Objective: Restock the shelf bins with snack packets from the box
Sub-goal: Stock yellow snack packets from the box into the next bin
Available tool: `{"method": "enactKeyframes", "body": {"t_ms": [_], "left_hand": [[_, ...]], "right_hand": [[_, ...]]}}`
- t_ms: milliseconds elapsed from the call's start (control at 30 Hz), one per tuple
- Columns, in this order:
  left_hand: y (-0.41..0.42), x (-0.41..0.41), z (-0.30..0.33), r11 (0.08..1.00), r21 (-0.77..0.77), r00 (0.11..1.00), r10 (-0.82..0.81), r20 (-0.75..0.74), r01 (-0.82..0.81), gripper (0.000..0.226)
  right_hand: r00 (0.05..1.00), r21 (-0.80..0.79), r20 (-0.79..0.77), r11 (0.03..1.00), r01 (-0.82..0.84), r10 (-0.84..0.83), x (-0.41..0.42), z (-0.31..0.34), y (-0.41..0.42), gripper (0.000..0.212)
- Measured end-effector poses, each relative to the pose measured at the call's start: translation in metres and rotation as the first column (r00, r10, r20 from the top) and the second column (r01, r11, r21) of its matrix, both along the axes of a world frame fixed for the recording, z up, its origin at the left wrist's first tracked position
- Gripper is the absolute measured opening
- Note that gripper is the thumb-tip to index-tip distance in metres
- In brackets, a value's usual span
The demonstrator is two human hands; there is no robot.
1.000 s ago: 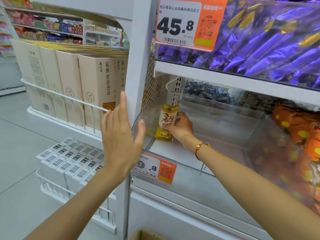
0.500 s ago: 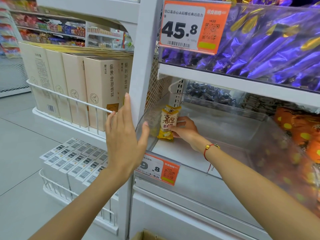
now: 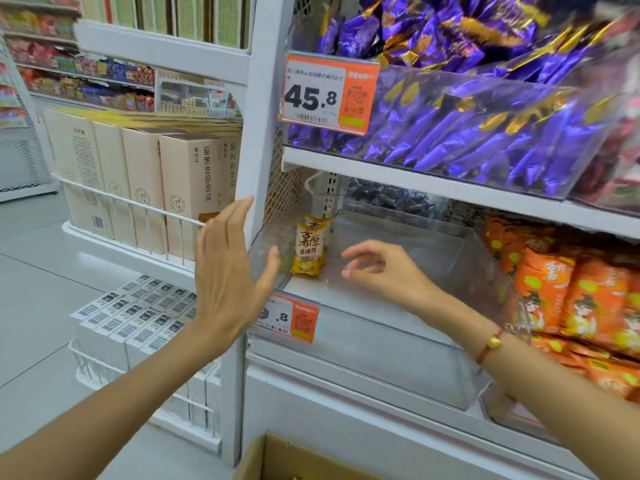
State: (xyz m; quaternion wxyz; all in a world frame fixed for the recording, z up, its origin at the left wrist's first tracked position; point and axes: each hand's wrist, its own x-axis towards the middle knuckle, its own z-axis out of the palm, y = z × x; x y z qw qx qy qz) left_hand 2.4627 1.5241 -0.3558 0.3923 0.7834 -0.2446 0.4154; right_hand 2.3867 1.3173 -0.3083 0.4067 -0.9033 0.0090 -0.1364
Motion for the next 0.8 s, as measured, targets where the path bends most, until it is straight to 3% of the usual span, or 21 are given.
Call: {"method": "enactKeyframes", "body": {"t_ms": [67,133,200,267,367,500,567,633,667,733,767,800], "left_hand": [[-0.001,-0.022,0.009,0.997,-0.02,0.997,-0.068,0.039,0.069,0.055],[-0.002,-0.048,0.017,0.991,-0.019,0.992,-0.129,-0.011,0.129,0.039],[-0.005,-0.072,0.012,0.979,0.082,0.979,-0.177,-0.1,0.186,0.024],[-0.009,-0.094,-0.006,0.943,0.236,0.96,-0.187,-0.208,0.235,0.015],[-0.014,-0.123,-0.051,0.872,0.385,0.915,-0.153,-0.373,0.303,0.016],[-0.008,-0.152,-0.141,0.776,0.526,0.848,-0.022,-0.53,0.348,0.018],[0.003,-0.166,-0.187,0.674,0.613,0.817,0.022,-0.576,0.413,0.014],[0.01,-0.183,-0.226,0.559,0.674,0.801,0.028,-0.598,0.483,0.019],[0.011,-0.191,-0.239,0.481,0.673,0.741,0.069,-0.668,0.562,0.025],[0.013,-0.203,-0.262,0.323,0.699,0.68,0.189,-0.708,0.638,0.072],[0.015,-0.207,-0.269,0.233,0.697,0.648,0.258,-0.717,0.678,0.088],[0.016,-0.211,-0.271,0.134,0.695,0.637,0.305,-0.707,0.707,0.088]], "right_hand": [[0.996,-0.061,0.062,0.997,-0.057,0.061,-0.041,0.004,0.004,0.016],[0.993,-0.175,0.053,0.98,-0.094,0.105,-0.078,0.004,0.009,0.014],[0.99,-0.368,-0.077,0.919,-0.139,0.118,-0.105,-0.007,0.008,0.014],[0.941,-0.515,-0.324,0.816,-0.262,0.098,-0.125,-0.029,0.006,0.022],[0.795,-0.47,-0.606,0.794,-0.386,0.028,-0.15,-0.078,0.0,0.032],[0.742,-0.581,-0.652,0.733,-0.354,-0.158,-0.188,-0.16,-0.011,0.03],[0.728,-0.611,-0.657,0.706,-0.358,-0.199,-0.21,-0.202,-0.01,0.029],[0.694,-0.589,-0.696,0.701,-0.402,-0.187,-0.229,-0.238,-0.007,0.042],[0.678,-0.588,-0.713,0.68,-0.438,-0.18,-0.236,-0.253,-0.006,0.05],[0.631,-0.575,-0.756,0.638,-0.512,-0.175,-0.243,-0.278,-0.004,0.066],[0.588,-0.553,-0.789,0.624,-0.553,-0.178,-0.245,-0.286,-0.004,0.074],[0.555,-0.546,-0.811,0.582,-0.603,-0.186,-0.245,-0.291,-0.003,0.078]]}}
